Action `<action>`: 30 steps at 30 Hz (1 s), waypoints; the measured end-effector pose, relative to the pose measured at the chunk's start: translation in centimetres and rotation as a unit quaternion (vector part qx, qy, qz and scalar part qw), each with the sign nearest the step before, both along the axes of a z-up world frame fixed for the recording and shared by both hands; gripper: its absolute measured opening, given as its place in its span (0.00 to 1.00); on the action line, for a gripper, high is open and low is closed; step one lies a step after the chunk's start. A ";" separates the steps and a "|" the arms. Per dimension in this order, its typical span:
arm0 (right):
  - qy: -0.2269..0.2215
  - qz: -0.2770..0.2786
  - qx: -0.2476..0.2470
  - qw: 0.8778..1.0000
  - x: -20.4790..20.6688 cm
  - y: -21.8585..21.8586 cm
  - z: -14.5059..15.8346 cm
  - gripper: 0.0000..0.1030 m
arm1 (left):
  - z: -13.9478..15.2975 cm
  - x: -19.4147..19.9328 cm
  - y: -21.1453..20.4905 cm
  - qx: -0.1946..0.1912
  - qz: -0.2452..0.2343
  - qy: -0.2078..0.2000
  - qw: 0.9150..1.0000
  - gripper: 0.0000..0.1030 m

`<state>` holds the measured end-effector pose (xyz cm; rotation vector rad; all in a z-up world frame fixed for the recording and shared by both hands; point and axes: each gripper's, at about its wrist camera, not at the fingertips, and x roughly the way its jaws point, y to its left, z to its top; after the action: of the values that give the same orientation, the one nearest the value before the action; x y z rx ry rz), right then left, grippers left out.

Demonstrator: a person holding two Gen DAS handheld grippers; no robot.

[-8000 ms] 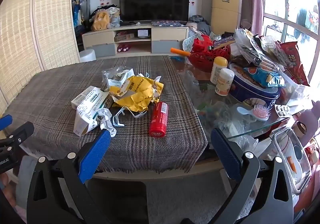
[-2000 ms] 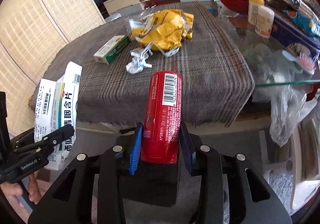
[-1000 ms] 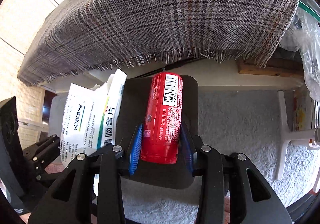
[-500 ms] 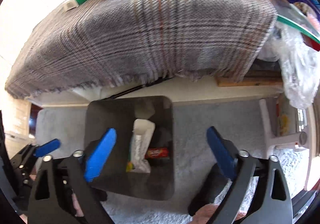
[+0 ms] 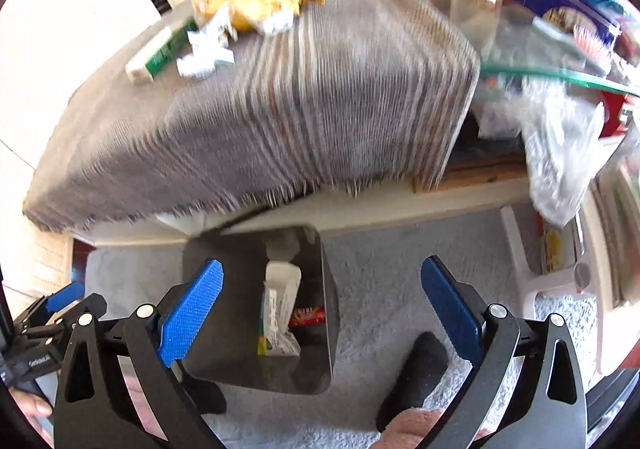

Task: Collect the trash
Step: 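Grasp the crumpled white tissue with the left gripper while the right gripper grasps a wrapper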

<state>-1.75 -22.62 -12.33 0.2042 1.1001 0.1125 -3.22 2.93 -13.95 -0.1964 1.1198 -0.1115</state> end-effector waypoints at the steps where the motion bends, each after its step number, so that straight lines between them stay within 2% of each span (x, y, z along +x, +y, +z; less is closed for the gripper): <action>1: -0.006 -0.001 0.000 1.000 0.3 -0.1 0.8 0.97 | 0.7 0.5 0.2 0.001 0.000 -0.003 1.000 0.92; 8: -0.039 0.009 -0.029 0.999 4.4 0.3 5.2 0.97 | 5.3 5.2 -0.5 0.071 -0.027 -0.046 0.996 0.92; 13: -0.051 0.012 -0.017 0.998 7.8 1.0 7.2 0.97 | 7.8 9.2 -1.8 0.069 -0.039 -0.064 0.995 0.92; 17: -0.051 0.007 0.010 0.999 10.9 1.8 7.9 0.96 | 8.3 11.8 -3.1 0.074 -0.057 -0.069 0.993 0.92; 18: -0.049 0.009 0.011 0.999 11.6 2.1 7.8 0.91 | 8.3 12.2 -3.1 0.075 -0.058 -0.070 0.993 0.92; 19: -0.042 0.011 0.011 0.999 12.4 2.4 7.6 0.81 | 8.2 12.8 -3.2 0.073 -0.057 -0.071 0.993 0.92; 20: -0.033 0.014 0.011 0.999 13.1 2.8 7.4 0.77 | 8.1 13.2 -3.2 0.070 -0.058 -0.070 0.993 0.92; 22: -0.021 0.018 0.024 0.999 14.2 3.2 7.0 0.61 | 7.5 14.1 -3.3 0.064 -0.057 -0.064 0.994 0.92; 30: -0.007 0.037 0.050 0.998 16.6 5.3 5.7 0.29 | 6.1 16.0 -4.7 0.068 -0.079 -0.054 0.993 0.92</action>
<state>14.83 -17.32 -6.62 0.2514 1.0897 0.2343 12.73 -1.77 -7.88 0.0195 1.0299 -0.1839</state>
